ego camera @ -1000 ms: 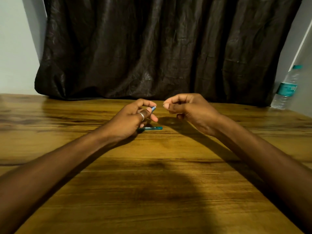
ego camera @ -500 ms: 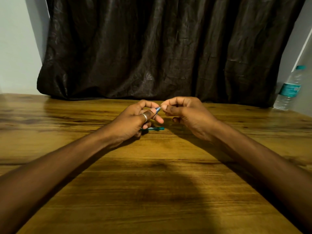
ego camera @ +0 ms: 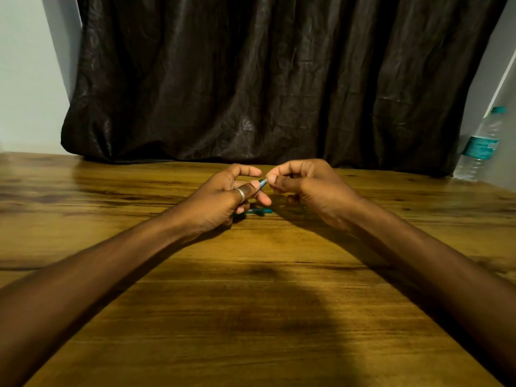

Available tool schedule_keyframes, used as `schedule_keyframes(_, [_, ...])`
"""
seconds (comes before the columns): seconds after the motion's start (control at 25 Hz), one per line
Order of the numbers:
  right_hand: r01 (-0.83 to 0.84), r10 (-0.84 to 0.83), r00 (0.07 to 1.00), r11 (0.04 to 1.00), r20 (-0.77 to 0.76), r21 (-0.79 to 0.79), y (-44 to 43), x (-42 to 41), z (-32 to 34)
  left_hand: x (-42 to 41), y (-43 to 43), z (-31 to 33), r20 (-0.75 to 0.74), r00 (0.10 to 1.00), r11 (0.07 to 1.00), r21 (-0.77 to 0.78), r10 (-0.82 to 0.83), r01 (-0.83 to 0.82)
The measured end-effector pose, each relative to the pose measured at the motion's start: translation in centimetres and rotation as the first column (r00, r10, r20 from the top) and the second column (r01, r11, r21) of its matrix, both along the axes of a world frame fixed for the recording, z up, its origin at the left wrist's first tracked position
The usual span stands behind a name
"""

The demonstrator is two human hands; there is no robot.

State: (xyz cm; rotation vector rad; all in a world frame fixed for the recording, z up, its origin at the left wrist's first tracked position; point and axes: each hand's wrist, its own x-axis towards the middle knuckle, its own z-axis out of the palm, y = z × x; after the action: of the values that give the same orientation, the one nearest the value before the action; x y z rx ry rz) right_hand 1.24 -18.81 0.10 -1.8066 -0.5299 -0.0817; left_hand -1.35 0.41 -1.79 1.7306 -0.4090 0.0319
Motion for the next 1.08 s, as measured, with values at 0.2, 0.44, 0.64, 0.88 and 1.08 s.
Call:
schedule_keyframes(0.2, [-0.019,0.021,0.997,1.000,-0.075,0.022,-0.2,0.1,-0.1,-0.5,-0.4,0.2,0.005,1.000,1.000,-0.003,0.001,-0.001])
schedule_keyframes(0.44, [-0.026,0.040,0.983,0.997,-0.182,0.079,0.1,0.2,-0.7,-0.8,-0.4,0.2,0.003,1.000,1.000,0.000,0.008,-0.008])
schedule_keyframes(0.64, [0.035,-0.034,0.998,0.999,-0.045,0.012,-1.1,0.8,0.4,0.1,-0.3,-0.1,0.031,0.999,0.999,0.036,0.014,-0.015])
schedule_keyframes(0.88, [0.321,-0.131,0.933,0.724,0.336,-0.610,-4.7,2.2,1.6,0.4,0.1,-0.5,0.147,0.984,0.974,0.187,0.101,-0.128])
schedule_keyframes(1.08, [0.156,-0.006,0.980,0.654,0.201,-0.740,-4.7,1.7,1.9,0.3,0.2,-0.5,0.188,0.974,0.953,0.252,0.124,-0.170])
